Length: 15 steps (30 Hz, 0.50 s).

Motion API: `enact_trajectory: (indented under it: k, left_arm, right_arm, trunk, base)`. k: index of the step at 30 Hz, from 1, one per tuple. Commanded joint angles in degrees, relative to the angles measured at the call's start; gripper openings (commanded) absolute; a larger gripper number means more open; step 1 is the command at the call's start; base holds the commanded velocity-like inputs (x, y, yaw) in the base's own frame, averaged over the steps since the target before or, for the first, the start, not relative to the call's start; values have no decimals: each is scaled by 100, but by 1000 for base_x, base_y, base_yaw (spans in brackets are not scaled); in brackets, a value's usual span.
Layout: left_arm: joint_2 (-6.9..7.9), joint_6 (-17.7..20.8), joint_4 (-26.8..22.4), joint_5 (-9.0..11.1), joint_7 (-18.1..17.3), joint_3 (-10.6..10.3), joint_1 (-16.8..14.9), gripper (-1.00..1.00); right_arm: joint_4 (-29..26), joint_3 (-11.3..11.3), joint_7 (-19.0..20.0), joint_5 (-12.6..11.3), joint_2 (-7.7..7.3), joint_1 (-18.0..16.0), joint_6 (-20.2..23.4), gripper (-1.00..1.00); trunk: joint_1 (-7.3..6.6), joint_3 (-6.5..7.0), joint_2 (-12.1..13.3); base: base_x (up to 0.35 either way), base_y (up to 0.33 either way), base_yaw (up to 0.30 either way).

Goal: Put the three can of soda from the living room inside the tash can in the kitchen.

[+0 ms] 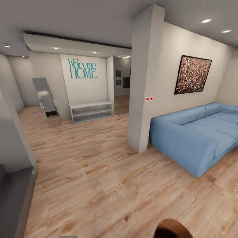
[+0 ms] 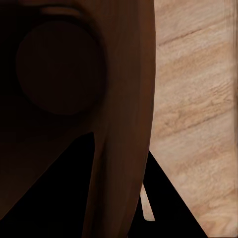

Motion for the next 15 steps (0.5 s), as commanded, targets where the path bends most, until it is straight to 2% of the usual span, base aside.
enact_trajectory:
  k: [1,15]
  left_arm:
    - [0,19,3,-7,-2,10,0,100]
    - [0,62,7,-22,-6,-2,0,100]
  right_arm:
    - [-10,-42,35,-40,0,-3,4,-100]
    - [-1,-41,35,-40,0,-3,12,-100]
  trunk:
    - [-23,19,41]
    - [-330,271,603]
  base:
    - [-20,6,-252]
    - [-4,1,-252]
